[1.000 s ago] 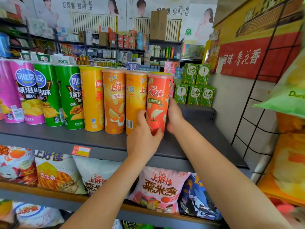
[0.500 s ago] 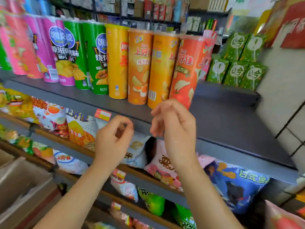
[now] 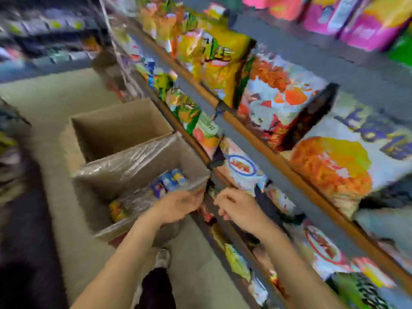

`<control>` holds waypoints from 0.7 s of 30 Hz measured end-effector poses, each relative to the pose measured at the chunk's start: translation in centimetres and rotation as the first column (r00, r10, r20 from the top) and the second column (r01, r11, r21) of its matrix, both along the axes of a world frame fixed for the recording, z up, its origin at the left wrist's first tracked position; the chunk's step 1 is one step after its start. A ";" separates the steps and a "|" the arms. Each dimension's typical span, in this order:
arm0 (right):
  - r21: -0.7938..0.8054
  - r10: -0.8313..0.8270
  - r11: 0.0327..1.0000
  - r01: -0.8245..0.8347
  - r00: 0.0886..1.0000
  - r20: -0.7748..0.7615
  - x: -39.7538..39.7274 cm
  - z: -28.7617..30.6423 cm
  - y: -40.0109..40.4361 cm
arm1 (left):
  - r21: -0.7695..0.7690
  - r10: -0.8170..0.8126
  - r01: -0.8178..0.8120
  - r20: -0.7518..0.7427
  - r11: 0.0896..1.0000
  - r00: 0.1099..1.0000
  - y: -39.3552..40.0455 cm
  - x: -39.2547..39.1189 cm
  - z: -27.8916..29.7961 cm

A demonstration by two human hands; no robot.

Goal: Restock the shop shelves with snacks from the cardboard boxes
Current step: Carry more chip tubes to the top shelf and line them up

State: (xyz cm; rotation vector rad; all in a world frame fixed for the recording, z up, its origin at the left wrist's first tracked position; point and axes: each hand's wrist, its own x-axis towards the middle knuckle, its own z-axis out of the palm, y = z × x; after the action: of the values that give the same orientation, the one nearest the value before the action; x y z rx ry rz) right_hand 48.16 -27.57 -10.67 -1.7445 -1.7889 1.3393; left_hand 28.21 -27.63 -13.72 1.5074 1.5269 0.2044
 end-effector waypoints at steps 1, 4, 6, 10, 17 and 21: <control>-0.020 0.010 1.000 -0.010 1.000 0.004 -2.7 -2.0 2.2 | 0.002 0.142 -0.143 0.012 0.990 0.990 1.2 -3.1 -2.2; -0.056 0.071 0.996 -0.069 0.997 0.038 -11.2 -8.6 8.7 | 0.016 0.424 -0.424 -0.054 0.906 0.904 4.7 -11.7 -8.7; -0.070 0.142 0.988 -0.137 0.987 0.078 -16.4 -12.8 12.8 | 0.018 0.448 -0.453 -0.186 0.891 0.875 6.9 -16.6 -12.2; -0.006 0.435 0.888 -0.459 0.836 0.334 -23.5 -21.8 19.8 | -0.027 0.229 -0.265 -0.419 0.964 0.879 10.4 -23.2 -21.4; -0.240 0.675 0.236 -0.942 -0.019 0.738 -27.7 -34.5 24.8 | -0.448 -0.513 0.263 -0.647 0.854 0.564 9.5 -25.3 -33.8; -0.507 0.579 -0.068 -0.859 -0.448 0.682 -28.1 -40.3 24.5 | -0.491 -0.605 0.353 -0.653 0.796 0.455 8.4 -25.0 -38.7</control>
State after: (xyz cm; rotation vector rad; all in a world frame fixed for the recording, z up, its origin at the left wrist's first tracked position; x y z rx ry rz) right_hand 20.08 -3.12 -50.97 -0.2396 -4.0704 -0.1444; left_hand 3.20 -19.24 -52.45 1.8196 1.5570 -1.1617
